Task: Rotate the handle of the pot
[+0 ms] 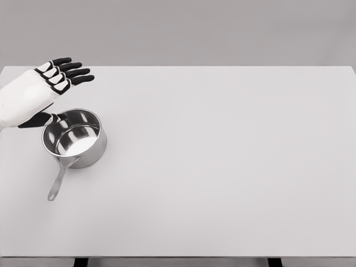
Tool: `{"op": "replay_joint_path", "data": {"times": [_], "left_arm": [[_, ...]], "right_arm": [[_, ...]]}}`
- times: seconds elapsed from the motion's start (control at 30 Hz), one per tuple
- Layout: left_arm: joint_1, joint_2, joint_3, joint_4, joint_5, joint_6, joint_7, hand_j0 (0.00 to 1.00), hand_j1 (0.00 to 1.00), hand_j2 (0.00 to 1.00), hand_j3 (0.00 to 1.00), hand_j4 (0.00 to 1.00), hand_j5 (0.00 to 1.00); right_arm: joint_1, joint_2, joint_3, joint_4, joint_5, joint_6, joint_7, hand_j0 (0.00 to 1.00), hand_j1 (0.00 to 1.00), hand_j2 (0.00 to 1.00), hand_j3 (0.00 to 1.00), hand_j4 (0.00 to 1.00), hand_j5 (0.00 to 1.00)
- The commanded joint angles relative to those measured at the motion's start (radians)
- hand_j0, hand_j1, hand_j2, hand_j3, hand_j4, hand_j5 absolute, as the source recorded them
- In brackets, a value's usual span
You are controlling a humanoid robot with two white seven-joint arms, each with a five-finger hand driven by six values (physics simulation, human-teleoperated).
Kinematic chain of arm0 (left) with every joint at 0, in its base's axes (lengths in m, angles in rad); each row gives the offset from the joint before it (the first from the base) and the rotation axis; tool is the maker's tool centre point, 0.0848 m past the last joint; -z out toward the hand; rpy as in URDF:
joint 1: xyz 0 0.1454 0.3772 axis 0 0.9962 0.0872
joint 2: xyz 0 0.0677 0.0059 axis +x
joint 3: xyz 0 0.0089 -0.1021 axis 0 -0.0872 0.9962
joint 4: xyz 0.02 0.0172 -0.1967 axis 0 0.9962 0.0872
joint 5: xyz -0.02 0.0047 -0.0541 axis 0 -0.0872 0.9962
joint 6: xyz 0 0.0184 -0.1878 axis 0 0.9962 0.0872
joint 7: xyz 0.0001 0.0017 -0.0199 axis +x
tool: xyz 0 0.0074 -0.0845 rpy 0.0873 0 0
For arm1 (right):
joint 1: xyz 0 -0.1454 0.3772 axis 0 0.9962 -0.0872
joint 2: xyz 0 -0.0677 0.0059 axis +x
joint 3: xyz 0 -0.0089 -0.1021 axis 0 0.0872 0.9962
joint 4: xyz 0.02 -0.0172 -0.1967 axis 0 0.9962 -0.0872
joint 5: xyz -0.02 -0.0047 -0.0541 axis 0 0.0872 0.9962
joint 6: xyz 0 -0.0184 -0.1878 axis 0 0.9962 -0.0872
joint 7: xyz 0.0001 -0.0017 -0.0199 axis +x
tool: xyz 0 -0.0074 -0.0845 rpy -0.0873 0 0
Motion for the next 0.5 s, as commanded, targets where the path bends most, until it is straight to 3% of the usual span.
{"op": "replay_joint_path", "data": {"times": [0.0,0.17,0.23,0.3,0.33,0.37,0.4,0.43,0.47], "left_arm": [[0.000,0.004,0.001,-0.001,0.014,0.001,-0.004,1.00,1.00,1.00,1.00,1.00,1.00],[0.000,0.023,-0.001,-0.001,0.028,0.001,-0.010,1.00,1.00,1.00,1.00,1.00,1.00],[0.003,0.067,-0.018,-0.003,0.091,0.001,-0.010,1.00,1.00,1.00,1.00,1.00,1.00],[0.003,0.148,-0.065,-0.003,0.164,0.001,-0.030,1.00,1.00,1.00,1.00,1.00,1.00],[-0.009,0.223,-0.142,-0.003,0.241,0.001,-0.055,1.00,1.00,1.00,1.00,1.00,1.00],[-0.009,0.224,-0.142,-0.003,0.241,0.001,-0.055,1.00,1.00,1.00,1.00,1.00,1.00],[-0.073,0.274,-0.221,-0.003,0.300,0.001,-0.061,1.00,1.00,1.00,1.00,1.00,1.00],[-0.074,0.274,-0.222,-0.003,0.301,0.001,-0.061,1.00,1.00,1.00,1.00,1.00,1.00],[-0.130,0.274,-0.282,-0.001,0.313,0.001,-0.064,1.00,1.00,1.00,1.00,1.00,1.00]], "right_arm": [[0.000,0.000,0.000,0.000,0.000,0.001,0.000,1.00,1.00,1.00,1.00,1.00,1.00],[0.000,0.000,0.000,0.000,0.000,0.001,0.000,1.00,1.00,1.00,1.00,1.00,1.00],[0.000,0.000,0.000,0.000,0.000,0.001,0.000,1.00,1.00,1.00,1.00,1.00,1.00],[0.000,0.000,0.000,0.000,0.000,0.001,0.000,1.00,1.00,1.00,1.00,1.00,1.00],[0.000,0.000,0.000,0.000,0.000,0.001,0.000,1.00,1.00,1.00,1.00,1.00,1.00],[0.000,0.000,0.000,0.000,0.000,0.001,0.000,1.00,1.00,1.00,1.00,1.00,1.00],[0.000,0.000,0.000,0.000,0.000,0.001,0.000,1.00,1.00,1.00,1.00,1.00,1.00],[0.000,0.000,0.000,0.000,0.000,0.001,0.000,1.00,1.00,1.00,1.00,1.00,1.00],[0.000,0.000,0.000,0.000,0.000,0.001,0.000,1.00,1.00,1.00,1.00,1.00,1.00]]}}
